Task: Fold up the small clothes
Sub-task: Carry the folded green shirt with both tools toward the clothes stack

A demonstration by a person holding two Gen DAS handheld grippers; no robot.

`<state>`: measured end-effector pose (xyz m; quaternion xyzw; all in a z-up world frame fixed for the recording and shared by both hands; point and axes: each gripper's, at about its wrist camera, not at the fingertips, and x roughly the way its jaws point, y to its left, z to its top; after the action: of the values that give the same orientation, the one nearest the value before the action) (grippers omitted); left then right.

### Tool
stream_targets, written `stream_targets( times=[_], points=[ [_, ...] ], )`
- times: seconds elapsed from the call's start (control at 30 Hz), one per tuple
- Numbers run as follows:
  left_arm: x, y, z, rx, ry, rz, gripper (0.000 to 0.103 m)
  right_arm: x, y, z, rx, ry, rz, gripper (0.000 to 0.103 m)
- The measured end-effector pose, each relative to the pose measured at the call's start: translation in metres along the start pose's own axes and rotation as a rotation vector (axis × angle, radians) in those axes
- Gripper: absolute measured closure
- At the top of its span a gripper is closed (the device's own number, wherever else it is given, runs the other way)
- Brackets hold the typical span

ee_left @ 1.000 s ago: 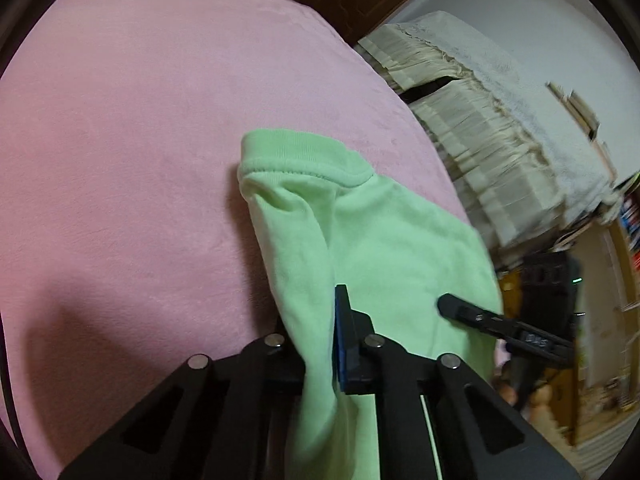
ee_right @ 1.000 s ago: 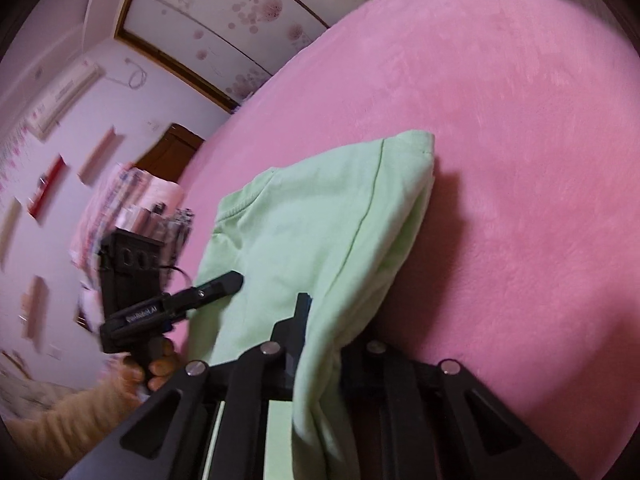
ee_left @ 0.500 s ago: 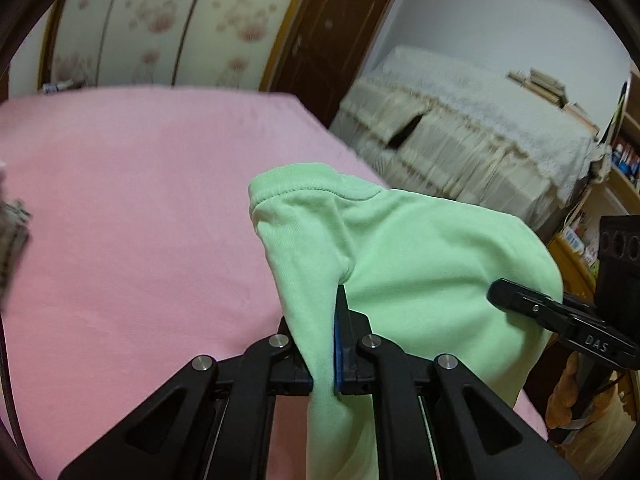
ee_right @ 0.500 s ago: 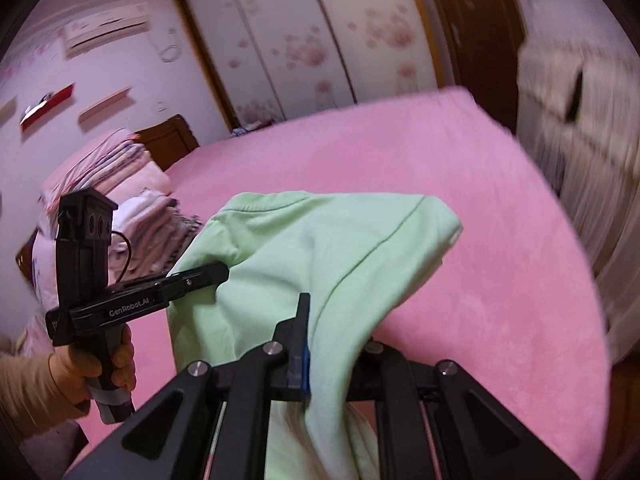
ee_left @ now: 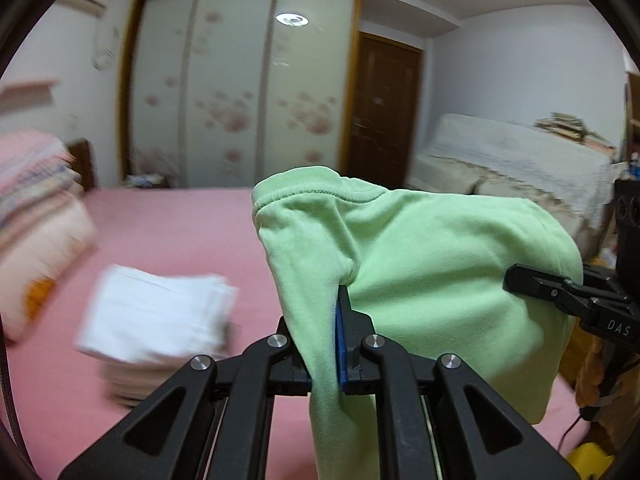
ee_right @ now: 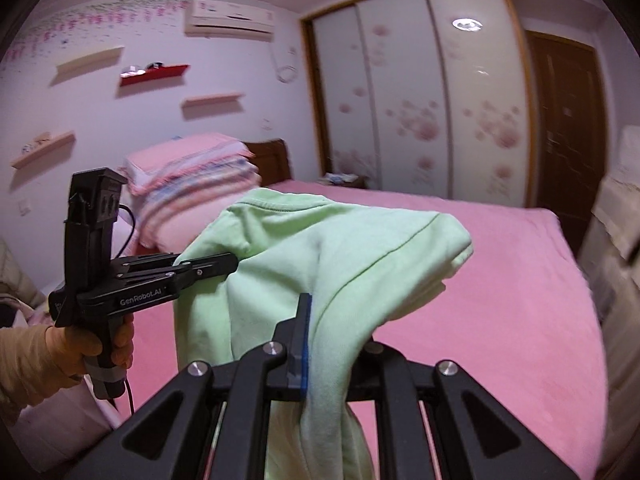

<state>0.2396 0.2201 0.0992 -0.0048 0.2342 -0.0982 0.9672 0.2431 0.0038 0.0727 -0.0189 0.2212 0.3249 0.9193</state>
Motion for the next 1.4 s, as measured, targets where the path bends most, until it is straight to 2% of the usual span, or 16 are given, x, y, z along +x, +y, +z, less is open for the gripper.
stream_targets(
  times=[0.13, 0.3, 0.4, 0.53, 0.77, 0.9, 1.03, 1.13, 1.17, 1.2, 1.23, 1.27, 1.3, 1.4],
  points=[
    [-0.015, 0.072, 0.024, 0.038, -0.006, 0.162, 0.096, 0.064, 0.048, 0.038, -0.023, -0.012, 0.062, 0.094],
    [0.006, 0.157, 0.046, 0.056, 0.016, 0.324, 0.096, 0.159, 0.099, 0.077, 0.008, -0.019, 0.12, 0.094],
    [0.028, 0.212, 0.052, 0.008, 0.051, 0.375, 0.095, 0.216, 0.117, 0.087, 0.06, -0.002, 0.161, 0.094],
    [0.082, 0.267, 0.048, -0.005, 0.099, 0.409, 0.094, 0.282, 0.124, 0.08, 0.097, 0.023, 0.18, 0.094],
    [0.203, 0.296, 0.027, 0.061, 0.16, 0.399, 0.092, 0.365, 0.083, 0.057, 0.152, 0.052, 0.13, 0.094],
    [0.272, 0.301, 0.005, 0.093, 0.212, 0.407, 0.09, 0.407, 0.044, 0.038, 0.214, 0.109, 0.097, 0.094],
    [0.318, 0.299, -0.015, 0.109, 0.272, 0.42, 0.085, 0.436, 0.018, 0.014, 0.245, 0.165, 0.056, 0.093],
    [0.337, 0.303, -0.029, 0.095, 0.318, 0.444, 0.07, 0.454, -0.002, 0.0, 0.283, 0.235, 0.035, 0.087],
    [0.34, 0.306, -0.032, 0.081, 0.328, 0.455, 0.062, 0.459, -0.007, -0.003, 0.3, 0.256, 0.039, 0.084],
    [0.341, 0.315, -0.035, 0.043, 0.328, 0.465, 0.05, 0.462, -0.012, -0.006, 0.317, 0.267, 0.043, 0.083],
    [0.335, 0.317, -0.034, 0.007, 0.327, 0.468, 0.044, 0.462, -0.02, -0.009, 0.342, 0.273, 0.058, 0.081],
    [0.333, 0.325, -0.034, -0.039, 0.324, 0.469, 0.032, 0.463, -0.026, -0.012, 0.369, 0.275, 0.093, 0.081],
    [0.33, 0.338, -0.033, -0.12, 0.319, 0.467, 0.024, 0.464, -0.032, -0.014, 0.404, 0.274, 0.128, 0.081],
    [0.323, 0.362, -0.03, -0.246, 0.285, 0.443, 0.024, 0.463, -0.043, -0.011, 0.449, 0.264, 0.149, 0.081]
  ],
)
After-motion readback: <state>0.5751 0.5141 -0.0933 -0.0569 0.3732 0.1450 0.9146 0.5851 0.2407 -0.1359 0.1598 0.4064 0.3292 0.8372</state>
